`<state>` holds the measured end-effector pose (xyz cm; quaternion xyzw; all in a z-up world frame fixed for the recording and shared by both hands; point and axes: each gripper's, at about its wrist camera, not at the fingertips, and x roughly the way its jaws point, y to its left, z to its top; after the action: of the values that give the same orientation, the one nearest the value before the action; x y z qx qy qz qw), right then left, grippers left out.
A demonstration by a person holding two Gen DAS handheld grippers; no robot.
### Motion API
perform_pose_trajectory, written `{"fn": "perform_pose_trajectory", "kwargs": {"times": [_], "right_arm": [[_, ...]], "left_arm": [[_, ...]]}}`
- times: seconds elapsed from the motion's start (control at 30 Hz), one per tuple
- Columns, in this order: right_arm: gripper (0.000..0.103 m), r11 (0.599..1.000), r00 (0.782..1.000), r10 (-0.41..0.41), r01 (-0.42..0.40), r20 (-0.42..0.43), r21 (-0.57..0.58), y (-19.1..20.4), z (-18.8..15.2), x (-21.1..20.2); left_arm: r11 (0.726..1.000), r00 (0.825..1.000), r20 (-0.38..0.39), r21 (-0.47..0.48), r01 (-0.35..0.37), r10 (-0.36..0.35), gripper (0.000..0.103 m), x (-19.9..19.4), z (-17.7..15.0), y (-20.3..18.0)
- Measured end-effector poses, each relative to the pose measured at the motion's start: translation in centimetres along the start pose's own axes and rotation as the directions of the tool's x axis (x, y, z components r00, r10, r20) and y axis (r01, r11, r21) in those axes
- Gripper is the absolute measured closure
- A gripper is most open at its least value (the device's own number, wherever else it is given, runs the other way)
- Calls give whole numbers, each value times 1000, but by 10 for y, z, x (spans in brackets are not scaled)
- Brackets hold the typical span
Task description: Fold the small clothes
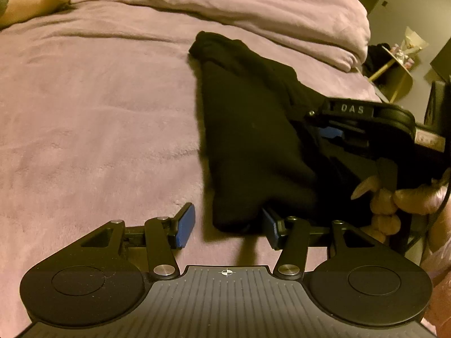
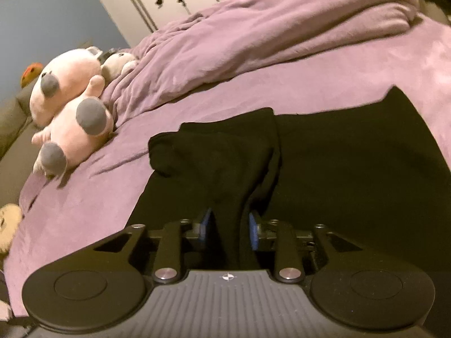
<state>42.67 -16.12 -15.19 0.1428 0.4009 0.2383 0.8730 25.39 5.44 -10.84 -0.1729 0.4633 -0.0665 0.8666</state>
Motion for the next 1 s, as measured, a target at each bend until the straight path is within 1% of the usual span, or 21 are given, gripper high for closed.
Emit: {"fn": "perform_pose_trajectory", "kwargs": {"times": [0.03,0.07,0.1,0.17,0.23,0.27,0.33,0.4,0.43,0.5,0.53,0.57,0.6,0.63,0.7,0.77,0.8,0.83,0.9,0.93,1.0], "right_arm": [[73,1000,1000,9,-9,-1,11,0,1,1],[77,1000,1000,7,-7,-1,5,2,1,2],[86,1000,1000,-8,8,-2,-18,6,2,3],[92,992,998,-62,63,12,-114,22,4,1],[93,966,989,-116,133,89,-221,38,6,-11],[93,955,982,-135,165,133,-248,42,7,-20],[94,927,954,-191,252,230,-277,42,9,-41],[93,878,908,-283,375,310,-298,33,8,-58],[93,860,888,-325,420,324,-289,23,8,-64],[92,863,872,-396,461,288,-208,-7,11,-71],[91,871,876,-414,461,248,-172,-23,11,-71],[88,884,887,-420,448,191,-136,-38,11,-72],[86,904,903,-402,417,150,-91,-51,9,-76],[84,930,923,-356,365,144,-42,-61,5,-86],[63,964,953,-266,267,143,14,-72,-5,-106],[54,980,970,-198,193,142,51,-79,-20,-122],[54,982,974,-185,180,132,54,-79,-25,-124],[54,981,974,-193,189,118,49,-79,-31,-126],[54,980,972,-199,198,126,18,-74,-41,-125],[55,977,969,-209,212,132,-5,-71,-43,-125],[61,970,963,-234,241,135,-36,-64,-46,-126]], "left_arm": [[1000,1000,-2,2,-3,3,46,0,0,-1],[1000,1000,-3,0,-6,6,46,-1,0,-1],[1000,1000,-5,-6,-8,8,46,-1,1,-2],[1000,1000,-9,-17,-3,3,46,-5,3,-4],[1000,1000,-2,-14,16,-16,46,-12,5,-7],[1000,1000,4,-8,29,-29,45,-16,5,-9],[999,999,18,4,47,-47,42,-23,6,-14],[997,998,16,20,68,-69,42,-23,6,-21],[997,997,11,24,75,-75,42,-21,6,-24],[997,997,-12,16,70,-70,42,-13,5,-29],[997,997,-23,7,77,-77,42,-9,4,-31],[996,996,-30,-4,89,-89,42,-7,4,-31],[995,995,-33,-14,98,-98,42,-5,4,-32],[994,994,-33,-18,105,-105,42,-5,4,-31],[995,995,-35,-20,96,-97,42,-3,5,-32],[997,996,-44,-21,79,-80,42,0,5,-33],[997,996,-48,-23,75,-76,42,1,6,-34],[997,995,-54,-23,78,-79,42,2,5,-36],[997,995,-70,-20,77,-78,42,5,5,-42],[997,994,-76,-12,73,-74,42,6,5,-45],[998,994,-86,7,64,-63,42,7,4,-52]]}}
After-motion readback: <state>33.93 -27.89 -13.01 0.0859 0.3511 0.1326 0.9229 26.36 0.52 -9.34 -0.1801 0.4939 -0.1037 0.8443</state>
